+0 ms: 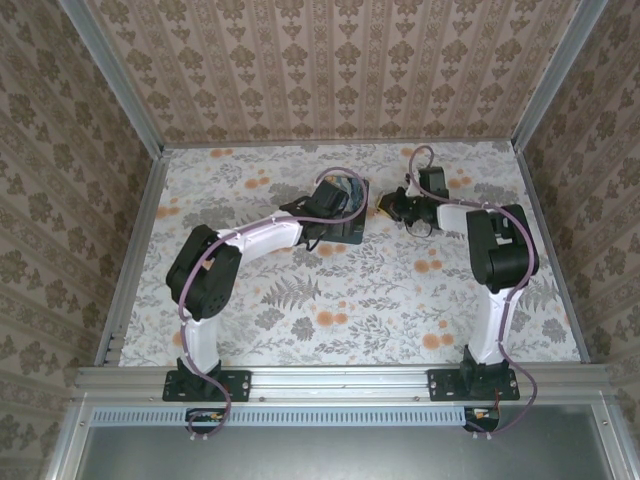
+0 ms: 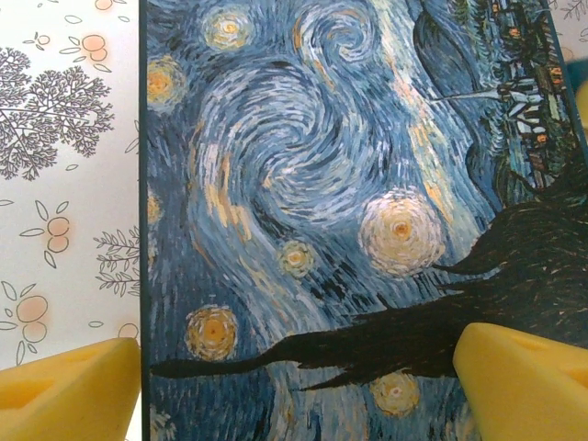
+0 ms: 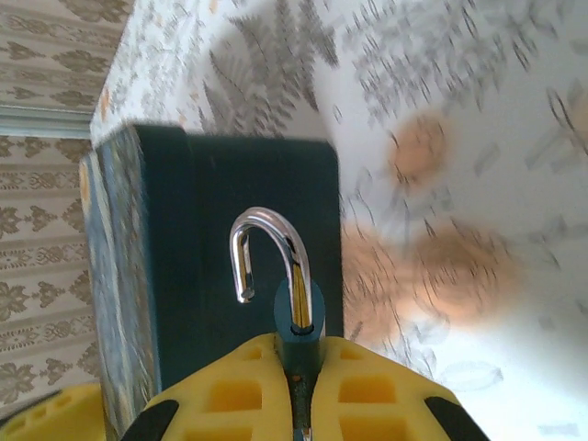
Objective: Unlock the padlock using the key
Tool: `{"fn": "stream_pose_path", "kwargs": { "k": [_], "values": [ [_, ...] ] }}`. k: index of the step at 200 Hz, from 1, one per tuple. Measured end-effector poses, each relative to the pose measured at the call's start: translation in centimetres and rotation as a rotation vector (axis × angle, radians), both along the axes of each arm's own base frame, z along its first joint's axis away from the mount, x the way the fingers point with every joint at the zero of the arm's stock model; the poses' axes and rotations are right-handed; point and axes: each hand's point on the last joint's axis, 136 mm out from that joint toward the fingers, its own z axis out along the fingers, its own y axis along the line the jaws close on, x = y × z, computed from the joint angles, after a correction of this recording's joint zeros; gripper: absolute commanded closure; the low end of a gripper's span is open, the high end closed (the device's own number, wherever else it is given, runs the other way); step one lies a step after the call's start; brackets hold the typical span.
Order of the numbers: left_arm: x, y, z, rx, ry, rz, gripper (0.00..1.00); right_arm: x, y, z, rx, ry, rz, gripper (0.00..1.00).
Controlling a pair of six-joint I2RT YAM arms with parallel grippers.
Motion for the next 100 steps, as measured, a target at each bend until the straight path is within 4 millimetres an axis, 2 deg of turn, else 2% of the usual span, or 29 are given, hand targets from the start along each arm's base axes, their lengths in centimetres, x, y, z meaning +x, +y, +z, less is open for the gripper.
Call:
{"fn": "stream_pose_path", "kwargs": {
  "k": [39,70,100],
  "values": [
    [0.1,0.4,0.4,0.003,0.014,-0.005,0.0,-3.7,-0.4,1.4,-0.003,-0.005,-0.001,1.0],
    [-0.7,1.0,0.6,0.012,0.056,-0.022,0.0,-6.8,-0.2,2.6,-0.011,-0.019,0.008,1.0],
    [-2.1,1.6,0.8,0.022,0.112,-0.044,0.0,-10.6,1.4,2.8,-0.023,-0.022,0.058,1.0]
  ]
}}
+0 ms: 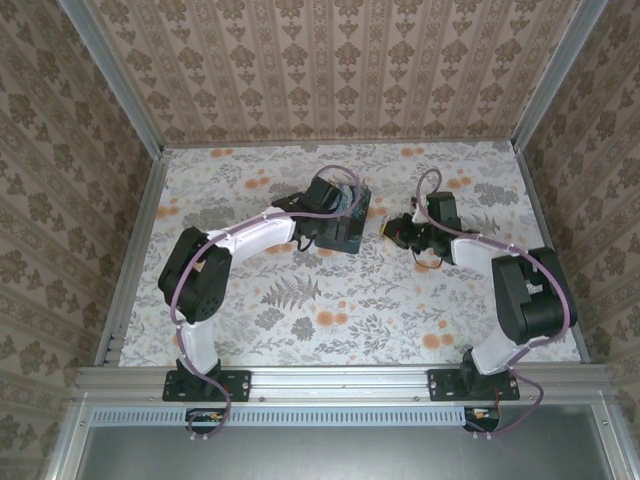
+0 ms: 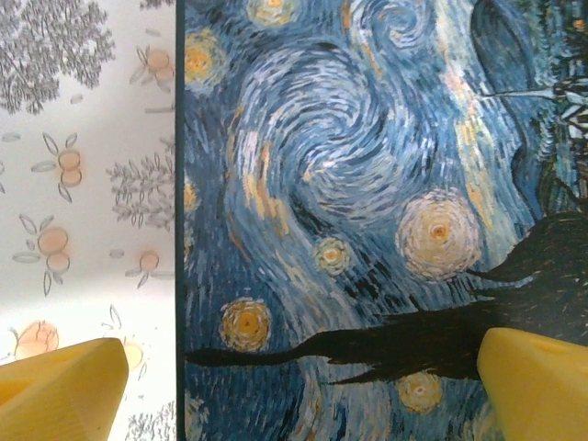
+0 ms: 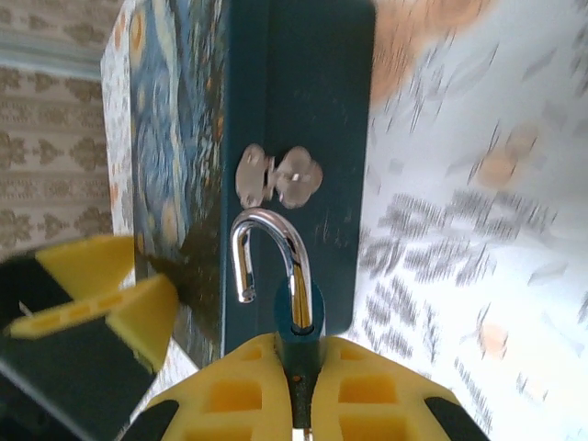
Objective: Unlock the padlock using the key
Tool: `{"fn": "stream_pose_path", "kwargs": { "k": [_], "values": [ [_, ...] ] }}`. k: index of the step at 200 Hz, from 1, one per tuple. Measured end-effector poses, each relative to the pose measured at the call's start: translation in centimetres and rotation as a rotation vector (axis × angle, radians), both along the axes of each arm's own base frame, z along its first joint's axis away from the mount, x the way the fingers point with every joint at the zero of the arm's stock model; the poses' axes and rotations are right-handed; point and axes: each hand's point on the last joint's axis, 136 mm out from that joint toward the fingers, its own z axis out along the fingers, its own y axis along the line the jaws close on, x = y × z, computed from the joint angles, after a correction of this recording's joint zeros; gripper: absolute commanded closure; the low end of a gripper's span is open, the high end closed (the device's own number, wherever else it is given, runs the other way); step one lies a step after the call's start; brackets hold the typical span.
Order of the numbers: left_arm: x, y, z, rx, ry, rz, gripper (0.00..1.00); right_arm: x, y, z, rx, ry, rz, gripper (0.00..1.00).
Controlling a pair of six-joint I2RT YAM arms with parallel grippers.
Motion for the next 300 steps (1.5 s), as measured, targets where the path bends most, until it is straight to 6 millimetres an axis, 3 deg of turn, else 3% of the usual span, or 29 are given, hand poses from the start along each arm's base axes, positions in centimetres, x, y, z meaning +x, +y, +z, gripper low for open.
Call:
{"fn": "stream_pose_path", "kwargs": {
  "k": [52,104,123,141,186,203,220,235,270,300],
  "values": [
    [-2.4,1.7,1.1,0.029,0.081,-0.019,0.0,-7.8,5.7,-1.2,-0.046,0.004,0.18,1.0],
    [-2.2,5.3,7.6,-0.055,-0.012,0.051,0.0,-15.1,10.5,-2.5,-0.106,0.001,0.352,1.0],
    [-2.3,6.8,9.6,-0.089,-0.049,0.084,0.0,-16.5,12.1,-3.0,-0.119,0.001,0.388,1.0],
    [-2.9,7.9,10.3,-0.099,-0.063,0.101,0.0,-17.5,13.6,-4.3,-0.137,0.022,0.42,1.0],
    [-4.9,10.3,9.2,-0.079,-0.035,0.127,0.0,-18.2,17.1,-6.0,-0.125,0.058,0.46,1.0],
    [-5.4,10.9,8.7,-0.069,-0.02,0.135,0.0,-17.9,17.2,-6.3,-0.128,0.058,0.451,1.0],
    [-5.7,11.2,8.1,-0.061,-0.01,0.136,0.0,-17.5,16.9,-6.3,-0.136,0.053,0.433,0.88],
    [-5.9,11.3,7.7,-0.055,-0.001,0.136,0.0,-17.1,16.3,-6.4,-0.145,0.053,0.412,0.71],
    [-6.1,11.4,7.4,-0.05,0.005,0.137,0.0,-15.8,12.1,-5.8,-0.166,0.055,0.309,0.43],
    [-6.1,11.5,7.6,-0.055,-0.001,0.137,0.0,-14.4,8.4,-4.0,-0.17,0.026,0.222,0.29]
  ]
}}
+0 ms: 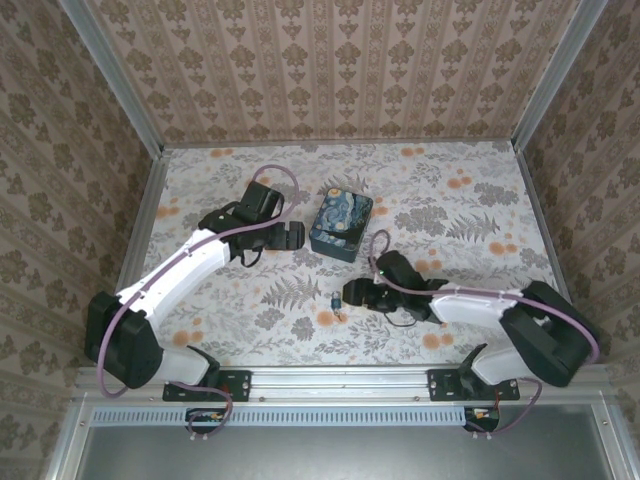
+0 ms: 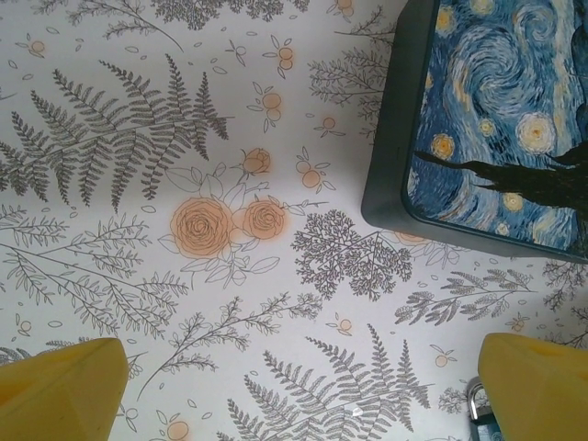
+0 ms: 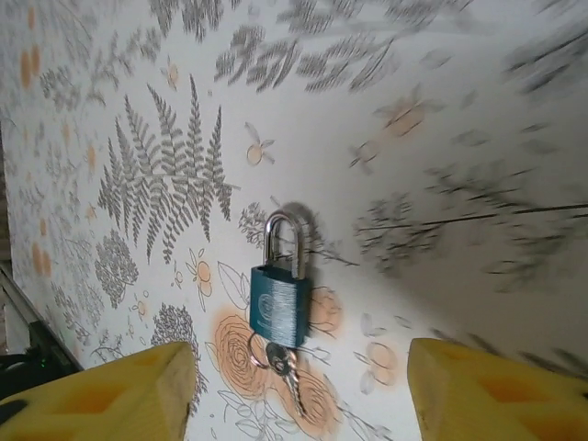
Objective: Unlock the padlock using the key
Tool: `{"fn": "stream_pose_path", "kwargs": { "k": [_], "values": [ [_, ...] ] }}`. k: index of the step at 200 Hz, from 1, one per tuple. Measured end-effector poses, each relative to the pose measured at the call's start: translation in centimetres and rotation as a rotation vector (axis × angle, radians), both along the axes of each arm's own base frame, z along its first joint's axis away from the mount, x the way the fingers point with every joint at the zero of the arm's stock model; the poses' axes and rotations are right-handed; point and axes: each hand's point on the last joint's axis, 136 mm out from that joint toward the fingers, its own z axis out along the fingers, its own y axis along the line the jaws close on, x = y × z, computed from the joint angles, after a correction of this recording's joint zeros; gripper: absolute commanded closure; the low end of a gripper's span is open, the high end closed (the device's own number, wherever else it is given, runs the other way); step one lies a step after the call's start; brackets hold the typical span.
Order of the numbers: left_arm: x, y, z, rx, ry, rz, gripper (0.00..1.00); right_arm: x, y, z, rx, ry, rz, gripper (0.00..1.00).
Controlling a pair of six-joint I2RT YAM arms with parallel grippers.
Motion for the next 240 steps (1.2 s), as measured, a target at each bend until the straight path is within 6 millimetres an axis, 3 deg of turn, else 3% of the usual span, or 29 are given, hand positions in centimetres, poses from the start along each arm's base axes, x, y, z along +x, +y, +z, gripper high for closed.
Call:
{"fn": "stream_pose_path", "kwargs": {
  "k": [19,49,88,124,148,173,200,220,240],
  "values": [
    [-0.1,0.3,0.2,-0.004,-0.006,0.004,0.0,0.8,-2.1,1.8,0.008,-0.037,-0.05,0.21],
    [-0.1,0.9,1.1,-0.006,-0.036,0.02,0.0,1.8,-5.2,4.2,0.0,-0.096,-0.112,0.01],
    [0.3,2.8,3.2,0.024,-0.129,0.081,0.0,3.3,-7.8,7.2,-0.046,-0.15,-0.167,0.0],
    [1.5,6.0,5.6,0.08,-0.289,0.155,0.0,6.7,-10.9,12.5,-0.117,-0.323,-0.3,0.01],
    [2.2,7.8,6.4,0.147,-0.415,0.174,0.0,8.8,-13.6,14.9,-0.21,-0.443,-0.402,0.0],
    [3.5,10.7,7.0,0.224,-0.513,0.23,0.0,10.7,-16.5,16.2,-0.305,-0.525,-0.498,0.0],
    [4.9,16.1,6.9,0.267,-0.567,0.372,0.0,12.4,-19.2,16.3,-0.406,-0.574,-0.566,0.01],
    [5.3,19.8,5.7,0.295,-0.576,0.455,0.0,13.5,-20.8,16.2,-0.49,-0.609,-0.593,0.0],
    [5.3,21.3,3.4,0.333,-0.575,0.462,0.0,14.3,-22.5,15.6,-0.551,-0.649,-0.632,0.0]
  ]
}}
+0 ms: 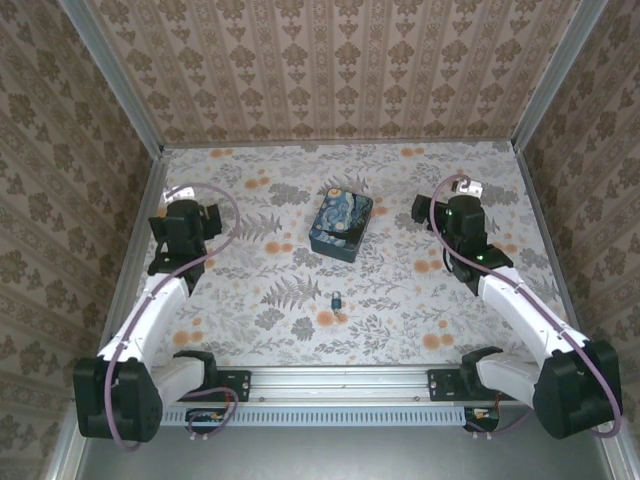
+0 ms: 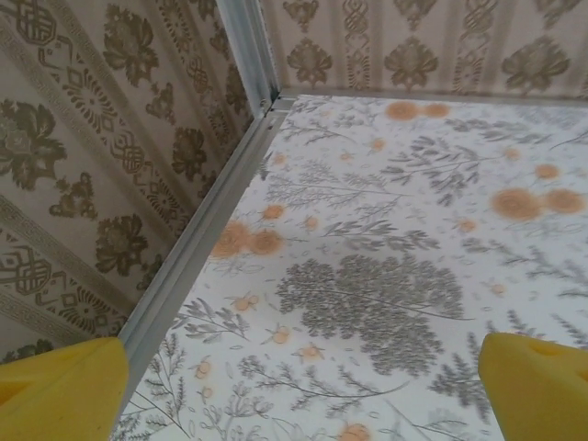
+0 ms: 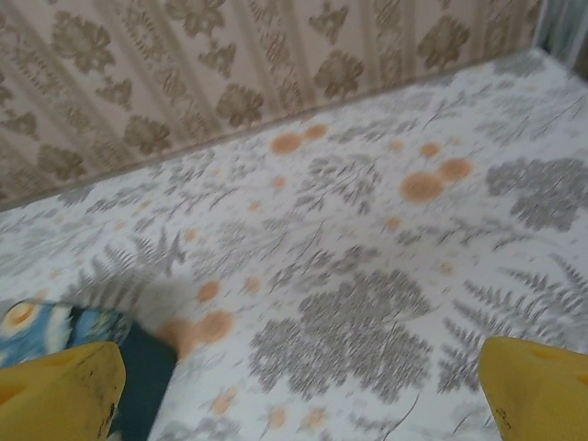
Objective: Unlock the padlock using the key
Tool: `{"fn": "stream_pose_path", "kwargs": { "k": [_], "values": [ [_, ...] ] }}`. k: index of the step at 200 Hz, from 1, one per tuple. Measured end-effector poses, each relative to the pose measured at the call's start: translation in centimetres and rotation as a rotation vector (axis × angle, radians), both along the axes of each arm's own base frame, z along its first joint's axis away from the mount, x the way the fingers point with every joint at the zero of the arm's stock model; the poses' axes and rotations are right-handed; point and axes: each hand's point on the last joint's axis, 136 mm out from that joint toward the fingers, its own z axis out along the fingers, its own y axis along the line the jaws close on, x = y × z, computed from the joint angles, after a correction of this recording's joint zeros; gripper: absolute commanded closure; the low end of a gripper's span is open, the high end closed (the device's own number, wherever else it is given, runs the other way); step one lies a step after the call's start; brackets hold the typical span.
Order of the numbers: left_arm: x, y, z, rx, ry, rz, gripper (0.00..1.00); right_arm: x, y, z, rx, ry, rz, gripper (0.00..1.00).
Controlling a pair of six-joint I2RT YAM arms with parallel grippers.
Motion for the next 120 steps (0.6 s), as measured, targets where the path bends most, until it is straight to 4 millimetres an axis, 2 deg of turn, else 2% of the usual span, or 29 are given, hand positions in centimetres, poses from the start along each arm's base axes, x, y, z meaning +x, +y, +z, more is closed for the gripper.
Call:
{"fn": "stream_pose_path", "kwargs": {
  "k": [22,39,60,77,120],
  "values": [
    [0.2,0.0,-3.7,0.036,0.034,-0.025,0.0,0.1,-2.1,-2.7,-0.046,0.023,-0.058,0.0],
    [0.1,-0.1,-7.2,0.055,0.078,-0.046,0.0,0.0,-3.3,-4.9,-0.082,0.053,-0.091,0.0],
    [-0.1,0.4,-10.3,0.052,0.116,-0.049,0.0,-0.1,-4.3,-6.5,-0.12,0.06,-0.11,0.0],
    [0.5,0.6,-11.0,0.047,0.107,-0.055,0.0,0.2,-4.8,-6.6,-0.149,0.045,-0.116,0.0],
    [2.8,-0.5,-10.4,0.011,0.002,-0.12,0.0,1.2,-5.3,-5.0,-0.227,-0.04,-0.104,0.01]
  ]
}}
